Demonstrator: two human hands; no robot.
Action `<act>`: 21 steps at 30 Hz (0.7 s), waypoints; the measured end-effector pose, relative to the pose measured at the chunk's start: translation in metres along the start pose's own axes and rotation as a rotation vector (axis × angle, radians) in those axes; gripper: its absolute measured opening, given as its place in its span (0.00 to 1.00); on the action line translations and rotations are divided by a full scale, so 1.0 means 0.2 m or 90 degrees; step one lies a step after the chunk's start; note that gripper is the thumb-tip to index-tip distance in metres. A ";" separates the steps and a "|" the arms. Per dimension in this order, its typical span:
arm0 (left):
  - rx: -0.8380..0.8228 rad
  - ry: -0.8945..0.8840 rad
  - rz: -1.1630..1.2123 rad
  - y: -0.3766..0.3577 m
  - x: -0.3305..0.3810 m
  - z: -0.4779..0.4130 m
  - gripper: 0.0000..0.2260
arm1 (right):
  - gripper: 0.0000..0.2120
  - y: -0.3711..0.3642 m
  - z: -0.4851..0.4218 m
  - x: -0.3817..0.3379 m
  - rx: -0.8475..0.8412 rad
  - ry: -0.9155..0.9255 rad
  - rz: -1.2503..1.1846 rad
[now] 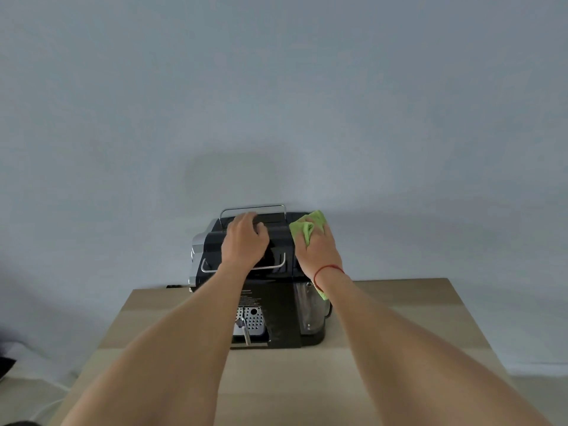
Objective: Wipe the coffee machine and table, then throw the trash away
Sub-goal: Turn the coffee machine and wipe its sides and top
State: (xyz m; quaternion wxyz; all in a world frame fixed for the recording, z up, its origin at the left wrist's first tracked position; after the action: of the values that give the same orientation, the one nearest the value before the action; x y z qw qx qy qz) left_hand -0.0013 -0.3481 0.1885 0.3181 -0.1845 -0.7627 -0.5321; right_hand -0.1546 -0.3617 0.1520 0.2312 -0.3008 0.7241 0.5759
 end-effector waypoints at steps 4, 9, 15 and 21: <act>-0.109 0.044 -0.238 0.15 -0.23 -0.03 0.30 | 0.14 0.00 -0.07 0.00 -0.023 -0.066 0.026; -0.116 0.120 -0.138 0.20 -0.35 -0.01 0.40 | 0.21 -0.01 -0.10 -0.11 -0.125 -0.125 0.150; -0.114 0.173 -0.169 0.26 -0.30 0.09 0.39 | 0.26 -0.07 0.07 -0.45 -0.269 0.017 0.226; -0.032 0.172 -0.259 0.42 -0.30 0.12 0.26 | 0.25 -0.03 0.26 -0.40 -0.120 -0.093 0.251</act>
State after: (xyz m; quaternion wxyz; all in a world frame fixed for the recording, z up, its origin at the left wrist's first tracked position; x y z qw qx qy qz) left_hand 0.0867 -0.2912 0.2007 0.2986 0.0381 -0.7214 -0.6236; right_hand -0.0931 -0.2994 0.1907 0.1370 -0.1316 0.6932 0.6953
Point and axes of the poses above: each hand's wrist, its own z-axis away from the middle knuckle, its own y-axis out of the back of the hand, x = y × z, the point moved 3 cm from there along -z, towards the middle knuckle, and after that the axes turned 9 degrees about z, right-handed, at the moved point
